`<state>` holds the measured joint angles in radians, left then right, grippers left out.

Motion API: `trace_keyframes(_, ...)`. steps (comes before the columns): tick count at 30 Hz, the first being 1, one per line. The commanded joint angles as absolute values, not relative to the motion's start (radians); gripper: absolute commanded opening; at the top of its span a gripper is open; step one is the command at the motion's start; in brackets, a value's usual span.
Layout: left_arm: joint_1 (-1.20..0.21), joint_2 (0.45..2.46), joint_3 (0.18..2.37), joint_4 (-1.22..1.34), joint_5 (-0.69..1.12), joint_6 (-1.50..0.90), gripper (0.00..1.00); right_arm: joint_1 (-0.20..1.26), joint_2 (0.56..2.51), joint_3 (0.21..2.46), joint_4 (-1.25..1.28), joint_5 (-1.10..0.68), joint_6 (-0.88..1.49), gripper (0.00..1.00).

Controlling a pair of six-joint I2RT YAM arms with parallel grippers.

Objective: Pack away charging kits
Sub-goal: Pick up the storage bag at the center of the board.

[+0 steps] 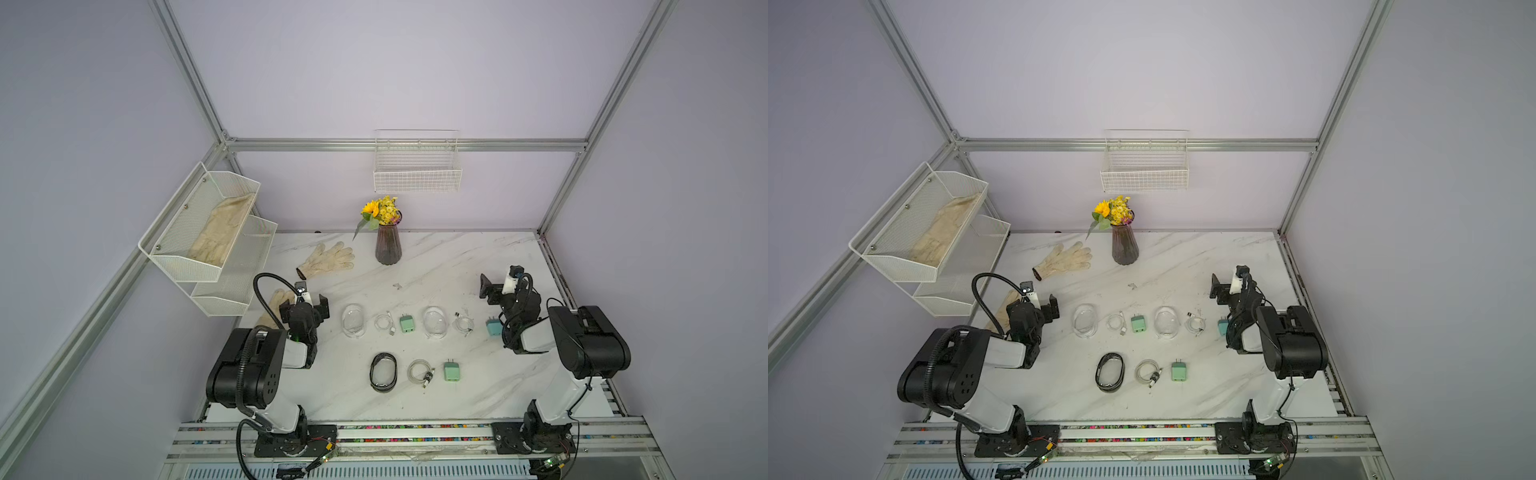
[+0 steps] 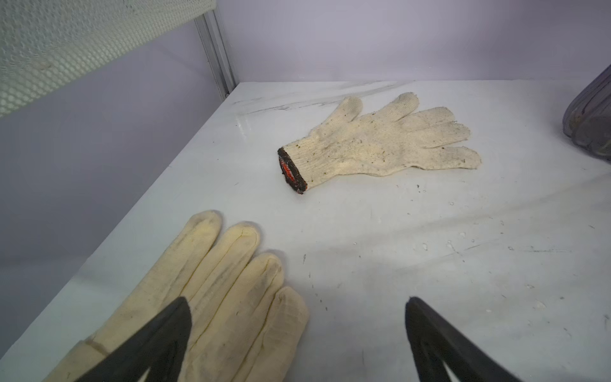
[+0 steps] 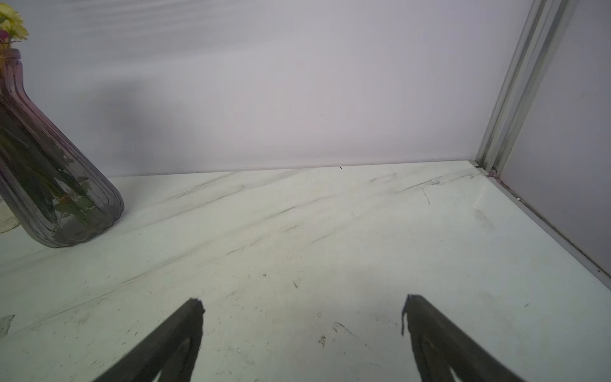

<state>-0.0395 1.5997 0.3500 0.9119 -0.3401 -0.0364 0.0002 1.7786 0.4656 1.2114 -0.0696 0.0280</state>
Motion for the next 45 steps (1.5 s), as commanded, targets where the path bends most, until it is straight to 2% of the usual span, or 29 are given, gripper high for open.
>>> trace_keyframes(1, -0.033, 1.577, 0.374, 0.966, -0.339, -0.026, 1.00, -0.002, 1.774, 0.458, 1.254, -0.076, 0.011, 0.97)
trace_keyframes(39, -0.032, 1.577, 0.375, 0.966, -0.338, -0.028, 1.00, -0.003, 1.775, 0.460, 1.254, -0.078, 0.014, 0.97)
trace_keyframes(43, -0.030, 1.531, 0.387, 0.896, -0.418, -0.074, 1.00, 0.000, 1.750, 0.463, 1.237, 0.028, 0.054, 0.97)
trace_keyframes(45, -0.032, 1.501, 0.408, 0.862, -0.433, -0.047, 1.00, -0.003, 1.671, 0.463, 1.155, 0.050, 0.081, 0.97)
